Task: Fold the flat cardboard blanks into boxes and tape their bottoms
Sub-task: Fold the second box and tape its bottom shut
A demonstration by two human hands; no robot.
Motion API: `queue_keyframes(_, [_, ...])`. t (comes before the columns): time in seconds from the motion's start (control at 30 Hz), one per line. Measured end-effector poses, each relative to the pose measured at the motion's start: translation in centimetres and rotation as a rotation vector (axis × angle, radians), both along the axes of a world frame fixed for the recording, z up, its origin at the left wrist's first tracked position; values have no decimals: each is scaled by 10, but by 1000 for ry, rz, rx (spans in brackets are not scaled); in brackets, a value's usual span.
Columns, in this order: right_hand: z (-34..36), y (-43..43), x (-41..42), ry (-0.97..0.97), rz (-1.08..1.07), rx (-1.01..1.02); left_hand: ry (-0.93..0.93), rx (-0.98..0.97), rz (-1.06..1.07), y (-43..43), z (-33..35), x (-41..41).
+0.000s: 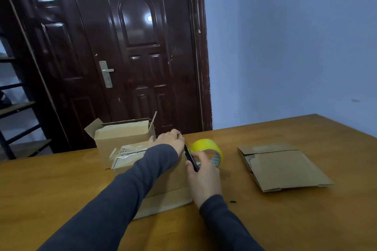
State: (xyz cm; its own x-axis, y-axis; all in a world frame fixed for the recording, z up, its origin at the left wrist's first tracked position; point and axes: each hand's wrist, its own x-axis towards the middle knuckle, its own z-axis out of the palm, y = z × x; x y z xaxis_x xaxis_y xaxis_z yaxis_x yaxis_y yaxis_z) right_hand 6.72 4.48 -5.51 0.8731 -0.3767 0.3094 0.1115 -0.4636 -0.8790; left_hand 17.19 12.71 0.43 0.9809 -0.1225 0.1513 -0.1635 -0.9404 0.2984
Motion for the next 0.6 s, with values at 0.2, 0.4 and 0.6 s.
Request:
queue_keyframes(0.2, [2,-12,2,-2,53,18,17,118,-34,-1,0,-2])
queue_keyframes(0.4, [-3,-26,-14,-21,140,72,19,120,-28,-1,-2,0])
queue_keyframes(0.6, [-7,-32,-36,-23,153,152,24,121,-39,0,-1,-1])
